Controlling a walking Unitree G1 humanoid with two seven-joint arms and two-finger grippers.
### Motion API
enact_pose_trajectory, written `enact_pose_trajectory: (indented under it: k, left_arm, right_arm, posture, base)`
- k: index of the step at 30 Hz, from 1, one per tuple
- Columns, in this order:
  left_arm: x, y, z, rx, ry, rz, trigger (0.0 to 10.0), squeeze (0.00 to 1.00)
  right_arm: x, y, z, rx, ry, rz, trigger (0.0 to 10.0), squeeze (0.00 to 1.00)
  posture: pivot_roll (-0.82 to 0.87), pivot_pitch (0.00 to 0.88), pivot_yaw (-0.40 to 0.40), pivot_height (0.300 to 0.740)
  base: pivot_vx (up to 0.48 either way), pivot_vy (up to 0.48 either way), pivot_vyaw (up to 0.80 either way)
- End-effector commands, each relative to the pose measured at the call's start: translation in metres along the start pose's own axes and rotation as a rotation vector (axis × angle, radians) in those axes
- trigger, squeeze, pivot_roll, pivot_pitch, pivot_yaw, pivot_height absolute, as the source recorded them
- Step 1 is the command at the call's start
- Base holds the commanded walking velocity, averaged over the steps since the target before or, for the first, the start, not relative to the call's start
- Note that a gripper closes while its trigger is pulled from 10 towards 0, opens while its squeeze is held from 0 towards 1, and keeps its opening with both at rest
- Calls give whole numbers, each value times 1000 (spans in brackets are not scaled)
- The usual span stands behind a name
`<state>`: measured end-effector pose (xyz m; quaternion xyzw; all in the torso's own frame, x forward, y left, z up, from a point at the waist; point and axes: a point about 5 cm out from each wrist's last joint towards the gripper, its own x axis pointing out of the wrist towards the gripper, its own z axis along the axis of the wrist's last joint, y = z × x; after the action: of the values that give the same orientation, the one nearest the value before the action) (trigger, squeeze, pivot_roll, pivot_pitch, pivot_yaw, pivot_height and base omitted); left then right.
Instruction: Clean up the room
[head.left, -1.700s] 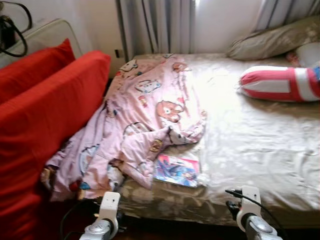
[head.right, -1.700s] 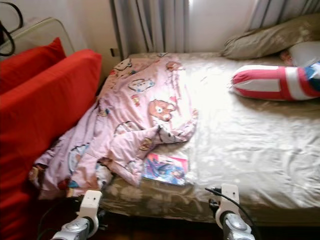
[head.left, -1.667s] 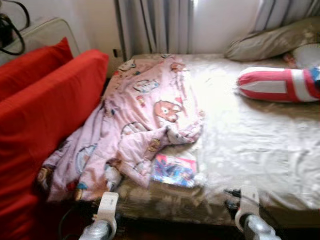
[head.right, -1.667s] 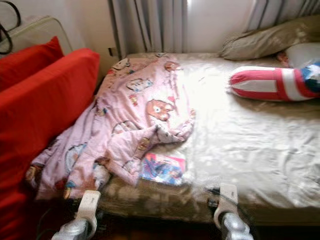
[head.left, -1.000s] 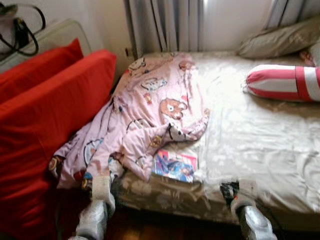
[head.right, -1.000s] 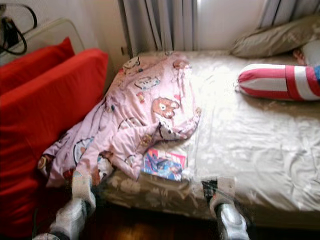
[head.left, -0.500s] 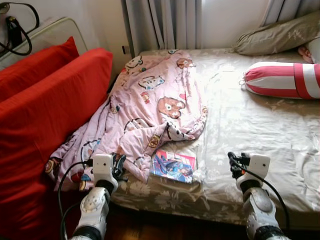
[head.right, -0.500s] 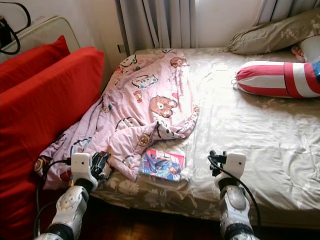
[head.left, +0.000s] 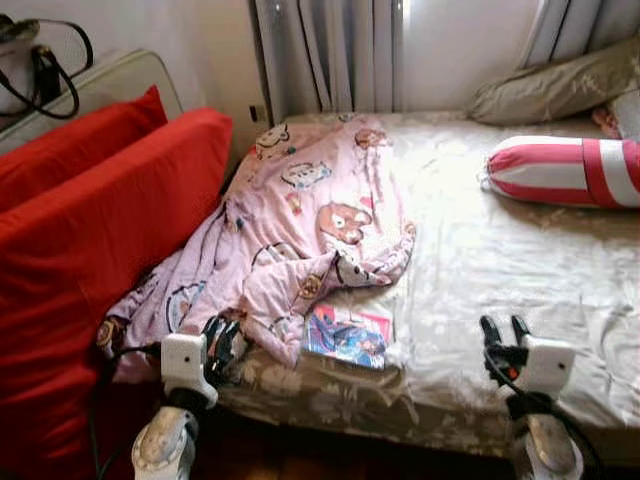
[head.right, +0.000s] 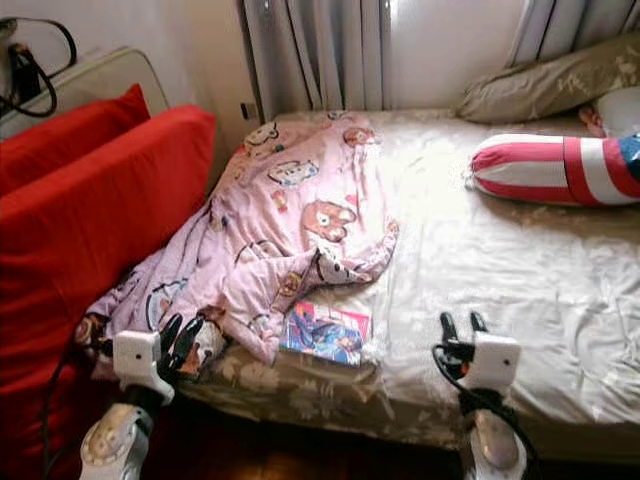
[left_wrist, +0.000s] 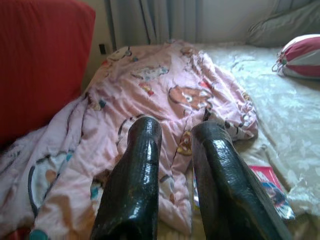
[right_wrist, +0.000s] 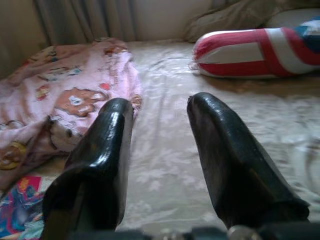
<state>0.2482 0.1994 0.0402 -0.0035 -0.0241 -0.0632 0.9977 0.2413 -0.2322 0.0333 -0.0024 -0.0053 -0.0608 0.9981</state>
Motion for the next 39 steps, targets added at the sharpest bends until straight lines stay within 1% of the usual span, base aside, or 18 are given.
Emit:
enact_pose_trajectory:
  k: [1,4,7,11,13,16,19,28,39]
  left_arm:
    - [-2,2,3,-6,4,1,10000,0]
    - [-3,5,5,-21,5,14,10000,0]
    - [-4,5,6,-18,7,13,10000,0]
    - [-5,8,9,-21,33,16,10000,0]
    - [-5,8,9,-23,39,17,10000,0]
    - [-3,6,12,-29,46,21,10000,0]
    - [-1,4,15,-36,37,17,10000,0]
    - [-1,3,19,-41,40,20,10000,0]
    - [0,-5,25,-30,36,0,10000,0]
  right_arm:
    - [0,7,2,6,0,15,10000,0]
    - [-3,10,2,27,11,12,10000,0]
    - [-3,12,1,31,18,17,10000,0]
    - [-5,19,5,38,27,39,10000,0]
    - [-5,20,6,39,29,40,10000,0]
    - [-3,17,7,33,39,33,10000,0]
    - [-2,18,10,38,31,39,10000,0]
    - [-4,21,13,46,38,45,10000,0]
    - [-2,24,15,59,44,50,10000,0]
  posture:
    - [-103,0,89,740]
    - [-97,0,82,740]
    - [-93,0,78,740]
    - [-92,0,77,740]
    - [-92,0,77,740]
    - [-83,0,81,740]
    - [-83,0,83,740]
    - [-83,0,80,740]
    - [-75,0,80,740]
  base:
    - [0,0,0]
    - [0,0,0]
    - [0,0,0]
    - [0,0,0]
    - [0,0,0]
    - [0,480,0]
    - [0,480,0]
    - [0,441,0]
    - [0,0,0]
